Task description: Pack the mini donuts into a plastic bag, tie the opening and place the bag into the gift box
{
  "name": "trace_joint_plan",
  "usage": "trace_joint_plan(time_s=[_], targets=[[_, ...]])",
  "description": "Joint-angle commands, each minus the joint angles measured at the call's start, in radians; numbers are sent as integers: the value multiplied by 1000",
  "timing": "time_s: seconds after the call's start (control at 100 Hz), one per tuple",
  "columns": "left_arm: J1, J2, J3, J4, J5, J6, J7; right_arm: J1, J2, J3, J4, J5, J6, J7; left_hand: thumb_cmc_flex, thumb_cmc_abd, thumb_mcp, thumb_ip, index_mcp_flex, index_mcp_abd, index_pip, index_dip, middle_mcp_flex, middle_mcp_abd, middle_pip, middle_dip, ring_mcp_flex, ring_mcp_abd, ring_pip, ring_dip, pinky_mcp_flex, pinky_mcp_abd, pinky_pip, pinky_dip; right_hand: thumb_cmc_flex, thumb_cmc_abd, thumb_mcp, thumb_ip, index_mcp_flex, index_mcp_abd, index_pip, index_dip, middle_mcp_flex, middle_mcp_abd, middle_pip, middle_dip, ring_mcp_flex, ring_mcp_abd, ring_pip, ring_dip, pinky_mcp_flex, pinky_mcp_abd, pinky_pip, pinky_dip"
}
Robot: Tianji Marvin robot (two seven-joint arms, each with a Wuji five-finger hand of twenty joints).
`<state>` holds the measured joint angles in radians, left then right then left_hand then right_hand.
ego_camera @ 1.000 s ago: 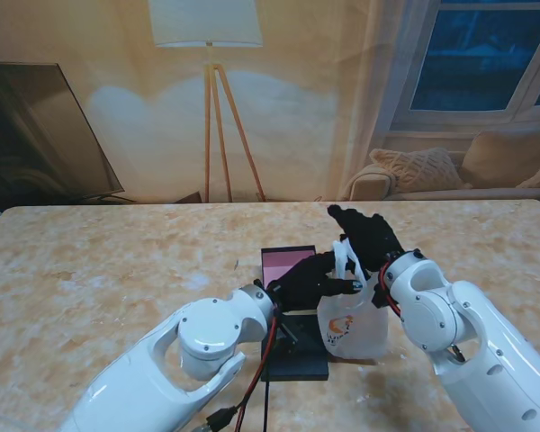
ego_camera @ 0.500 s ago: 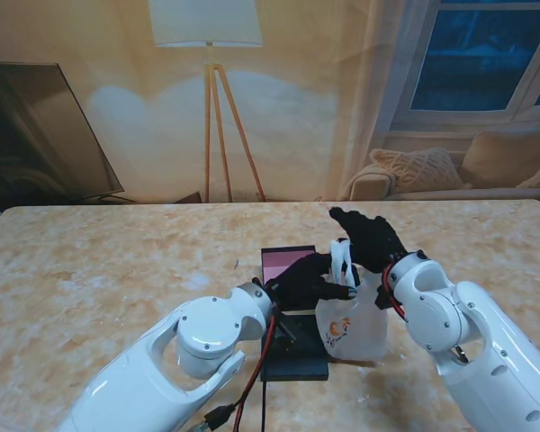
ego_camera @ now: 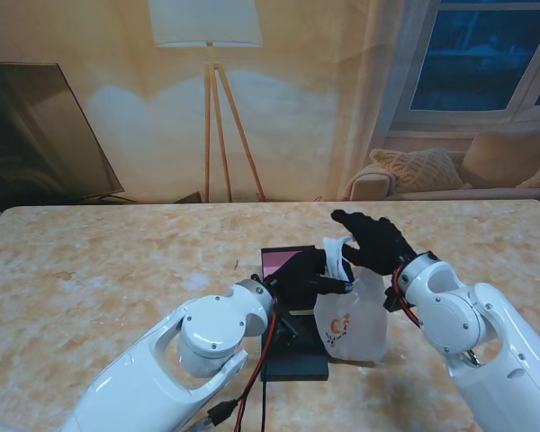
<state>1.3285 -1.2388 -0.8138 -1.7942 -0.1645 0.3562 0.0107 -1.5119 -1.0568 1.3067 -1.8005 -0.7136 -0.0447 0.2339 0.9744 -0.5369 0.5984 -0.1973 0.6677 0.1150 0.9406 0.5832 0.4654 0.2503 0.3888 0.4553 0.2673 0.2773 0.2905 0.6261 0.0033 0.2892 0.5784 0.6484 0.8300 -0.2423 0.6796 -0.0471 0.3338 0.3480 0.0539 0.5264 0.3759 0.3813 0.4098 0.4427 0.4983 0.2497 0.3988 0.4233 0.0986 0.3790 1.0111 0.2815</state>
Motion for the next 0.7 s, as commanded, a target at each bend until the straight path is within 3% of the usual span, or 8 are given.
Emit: trace_joint_plan(time_s=[0.0, 0.16, 0.28, 0.42, 0.56, 0.69], targets=[[-3, -8, 0, -4, 11, 3, -5, -20, 2, 10, -16, 18, -9, 19, 23, -5, 1, -5, 33, 6, 30, -15, 27, -1, 29, 25, 30, 10, 44, 40, -4, -6, 70, 21, -25, -10, -20, 4, 2, -18, 4, 7, 7, -5, -20, -6, -1, -3, -17, -24, -6, 12, 11, -5], [-7, -7, 0, -1, 24, 7, -4, -45, 2, 48, -30, 42, -48, 22, 25, -7, 3, -5, 43, 27, 34, -26, 24, 3, 39, 39, 28, 15, 68, 61, -3, -11, 138, 24, -43, -26, -37, 2, 5, -33, 6, 8, 8, -8, -34, -10, -2, -6, -28, -26, -5, 12, 11, -5], [-8, -6, 1, -1, 37, 5, -4, -66, 7, 77, -53, 144, -33, 76, 25, -13, 7, -6, 51, 33, 33, -30, 5, 13, 27, 35, 19, 16, 69, 62, -1, -14, 159, 27, -79, -42, -59, -3, -2, -45, 4, 7, 1, -8, -57, -18, -15, -9, -53, -33, -11, 12, -10, -14], [-10, 0, -2, 1, 48, -2, -16, -94, 6, 117, -62, 146, -65, 70, 18, -23, 20, -12, 61, 24, 32, -40, -42, 27, -34, -10, -14, 12, 27, 24, -15, -20, 154, 3, -106, -50, -87, -10, 4, -88, 13, 14, 3, -17, -59, -15, -14, -17, -64, -34, -7, 5, -19, -17], [-11, 5, -8, 1, 50, -8, -28, -140, 0, 160, -83, 131, -108, 25, 15, -26, 27, -14, 65, 17, 32, -42, -66, 36, -74, -51, -26, 17, -5, -15, -21, -20, 131, -23, -105, -46, -121, -12, 19, -185, 146, 120, 13, -43, -34, 31, 9, -36, -16, 14, 21, -10, -23, 1], [-10, 10, -13, 0, 51, -13, -40, -182, -8, 195, -99, 80, -154, -44, 13, -24, 27, -14, 62, 14, 32, -39, -65, 30, -73, -56, -19, 13, -6, -22, -21, -20, 128, -28, -117, -39, -140, -14, 21, -276, 236, 184, 37, -73, 49, 127, 14, -63, 137, 127, 52, -17, 5, 49]])
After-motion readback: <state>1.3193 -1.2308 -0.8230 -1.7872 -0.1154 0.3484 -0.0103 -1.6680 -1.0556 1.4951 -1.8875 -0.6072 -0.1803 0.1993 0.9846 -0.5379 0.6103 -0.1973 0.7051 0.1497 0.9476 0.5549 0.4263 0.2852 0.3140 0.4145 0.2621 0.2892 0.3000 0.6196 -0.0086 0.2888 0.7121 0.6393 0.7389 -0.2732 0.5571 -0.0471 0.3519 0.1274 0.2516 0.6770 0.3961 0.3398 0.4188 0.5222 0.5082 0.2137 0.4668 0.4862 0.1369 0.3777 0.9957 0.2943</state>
